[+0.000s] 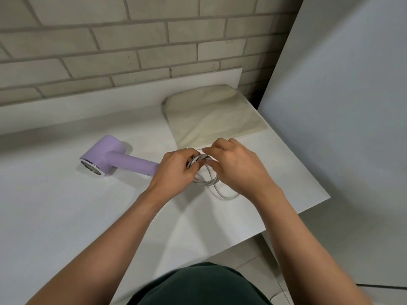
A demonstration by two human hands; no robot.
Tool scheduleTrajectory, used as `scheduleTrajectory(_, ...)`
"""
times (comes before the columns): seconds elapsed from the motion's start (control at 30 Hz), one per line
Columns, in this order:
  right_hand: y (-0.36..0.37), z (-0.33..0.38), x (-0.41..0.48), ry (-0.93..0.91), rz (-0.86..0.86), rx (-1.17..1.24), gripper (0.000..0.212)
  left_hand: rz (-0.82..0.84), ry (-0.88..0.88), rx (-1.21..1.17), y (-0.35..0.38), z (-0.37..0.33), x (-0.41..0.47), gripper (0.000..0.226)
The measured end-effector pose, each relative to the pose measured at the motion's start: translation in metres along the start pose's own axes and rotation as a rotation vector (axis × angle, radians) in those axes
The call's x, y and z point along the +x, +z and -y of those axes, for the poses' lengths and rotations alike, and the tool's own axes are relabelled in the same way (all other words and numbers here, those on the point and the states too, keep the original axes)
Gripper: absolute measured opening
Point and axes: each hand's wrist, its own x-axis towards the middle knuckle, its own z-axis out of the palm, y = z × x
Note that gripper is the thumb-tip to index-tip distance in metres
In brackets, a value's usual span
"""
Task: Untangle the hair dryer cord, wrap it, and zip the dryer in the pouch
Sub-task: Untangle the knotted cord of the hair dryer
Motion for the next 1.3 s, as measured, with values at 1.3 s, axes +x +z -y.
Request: scheduleTrajectory(1.3,0.03,-0.077,-0.037,0.549,-0.165,0.657,0.017,0.191,-0.051,-0.342,-0.011,0.009,-0.026,0.01)
